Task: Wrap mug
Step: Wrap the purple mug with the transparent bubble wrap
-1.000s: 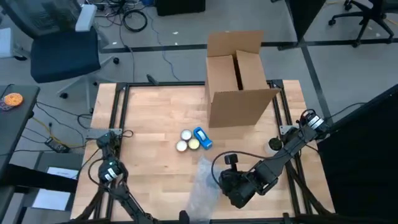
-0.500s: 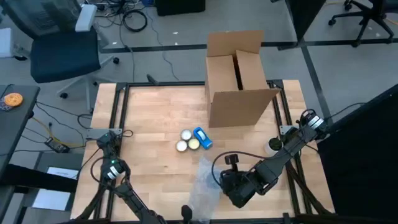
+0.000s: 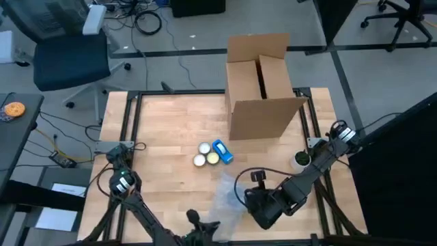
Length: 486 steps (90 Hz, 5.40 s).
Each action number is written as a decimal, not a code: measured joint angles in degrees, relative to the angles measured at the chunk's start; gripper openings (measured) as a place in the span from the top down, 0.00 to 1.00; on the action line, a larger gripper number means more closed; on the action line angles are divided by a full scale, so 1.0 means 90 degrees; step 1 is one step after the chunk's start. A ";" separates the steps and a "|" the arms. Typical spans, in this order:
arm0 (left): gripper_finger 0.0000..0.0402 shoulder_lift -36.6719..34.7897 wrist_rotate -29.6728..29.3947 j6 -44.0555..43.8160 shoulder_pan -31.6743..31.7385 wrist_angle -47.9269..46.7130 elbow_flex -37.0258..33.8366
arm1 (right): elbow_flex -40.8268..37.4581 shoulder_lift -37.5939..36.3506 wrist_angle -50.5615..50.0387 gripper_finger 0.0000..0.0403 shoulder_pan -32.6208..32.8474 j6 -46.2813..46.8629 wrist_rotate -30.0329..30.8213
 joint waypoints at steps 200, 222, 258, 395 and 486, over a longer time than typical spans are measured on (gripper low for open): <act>1.00 -0.1024 -0.1949 -0.3260 0.0272 -0.0473 0.0000 | -0.1747 0.0017 0.2961 1.00 0.0375 0.0088 -0.0591; 1.00 -0.1024 -0.1944 -0.2681 0.0165 -0.0454 0.0000 | -0.1388 0.0001 0.2067 1.00 0.0382 0.0143 -0.0477; 1.00 -0.1017 -0.1781 -0.1580 -0.0236 -0.0369 0.0000 | -0.0337 -0.0453 -0.1440 1.00 0.0488 0.0050 0.1931; 1.00 -0.1150 -0.1737 0.0472 0.0111 0.1140 -0.0002 | -0.1644 0.0050 0.4346 1.00 -0.0218 -0.2196 -0.0827; 1.00 -0.1145 -0.1251 0.0311 0.0616 0.1848 -0.0002 | -0.2076 -0.0433 0.5165 1.00 0.0592 -0.0859 0.0142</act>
